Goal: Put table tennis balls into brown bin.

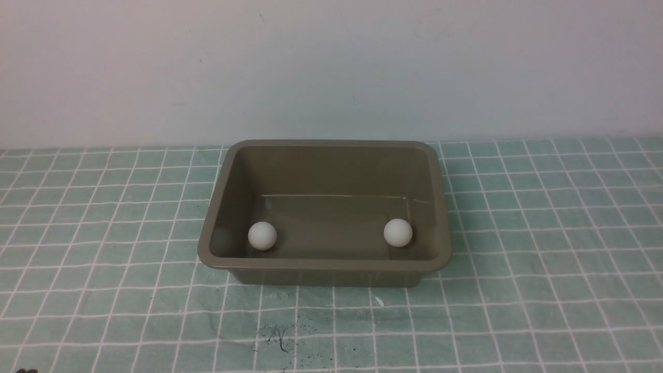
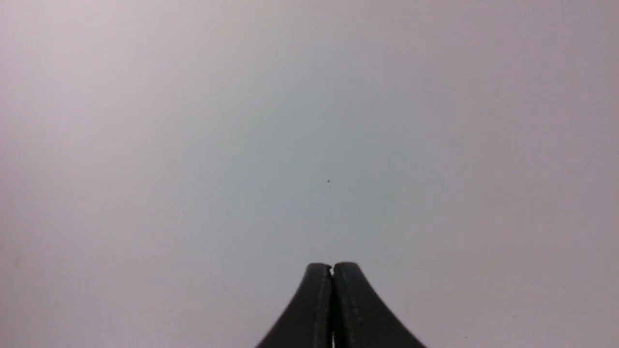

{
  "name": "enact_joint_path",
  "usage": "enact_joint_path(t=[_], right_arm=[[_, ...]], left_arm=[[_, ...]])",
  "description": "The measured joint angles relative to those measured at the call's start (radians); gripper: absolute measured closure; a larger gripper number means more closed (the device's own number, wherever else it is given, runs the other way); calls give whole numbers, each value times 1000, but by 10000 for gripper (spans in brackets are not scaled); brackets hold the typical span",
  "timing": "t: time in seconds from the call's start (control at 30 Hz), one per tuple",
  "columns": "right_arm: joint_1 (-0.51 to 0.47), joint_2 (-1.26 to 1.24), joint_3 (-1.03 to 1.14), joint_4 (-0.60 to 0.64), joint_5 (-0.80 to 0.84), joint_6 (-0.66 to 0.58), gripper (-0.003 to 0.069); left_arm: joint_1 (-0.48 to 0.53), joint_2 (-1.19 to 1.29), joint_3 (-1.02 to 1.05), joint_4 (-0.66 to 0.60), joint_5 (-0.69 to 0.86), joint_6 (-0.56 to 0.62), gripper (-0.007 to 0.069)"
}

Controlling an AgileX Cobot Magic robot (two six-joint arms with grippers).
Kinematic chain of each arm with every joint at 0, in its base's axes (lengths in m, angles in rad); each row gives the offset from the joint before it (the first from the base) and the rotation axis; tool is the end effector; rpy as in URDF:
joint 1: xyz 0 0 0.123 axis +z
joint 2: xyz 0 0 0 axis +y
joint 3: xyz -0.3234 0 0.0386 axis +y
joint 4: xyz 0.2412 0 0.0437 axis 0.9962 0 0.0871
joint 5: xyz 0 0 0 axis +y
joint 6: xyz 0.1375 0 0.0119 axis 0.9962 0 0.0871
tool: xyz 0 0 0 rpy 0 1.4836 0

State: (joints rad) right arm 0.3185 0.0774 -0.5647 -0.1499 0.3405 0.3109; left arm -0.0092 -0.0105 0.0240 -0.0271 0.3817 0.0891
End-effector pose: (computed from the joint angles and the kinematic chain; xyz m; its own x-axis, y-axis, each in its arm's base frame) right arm 0.0090 -0.0043 0.3704 0.1753 0.2352 -0.9560 -0.3006 0.9375 0.1755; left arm 0.0494 -0.0019 0.1567 -0.3012 0.0667 -0.9512 0.0381 0.9976 0.0578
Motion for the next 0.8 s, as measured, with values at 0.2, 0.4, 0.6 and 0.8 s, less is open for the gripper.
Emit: enact_joint_path(t=[0.2, 0.4, 0.6, 0.8], right_arm=[[0, -91, 183, -84, -13, 64, 673], [0, -91, 193, -80, -4, 67, 673], [0, -91, 193, -87, 45, 67, 673], [0, -91, 193, -90, 50, 67, 673]], left_arm=[[0, 0, 0, 0, 0, 0, 629], [0, 0, 0, 0, 0, 0, 629], [0, 0, 0, 0, 0, 0, 629], [0, 0, 0, 0, 0, 0, 629]])
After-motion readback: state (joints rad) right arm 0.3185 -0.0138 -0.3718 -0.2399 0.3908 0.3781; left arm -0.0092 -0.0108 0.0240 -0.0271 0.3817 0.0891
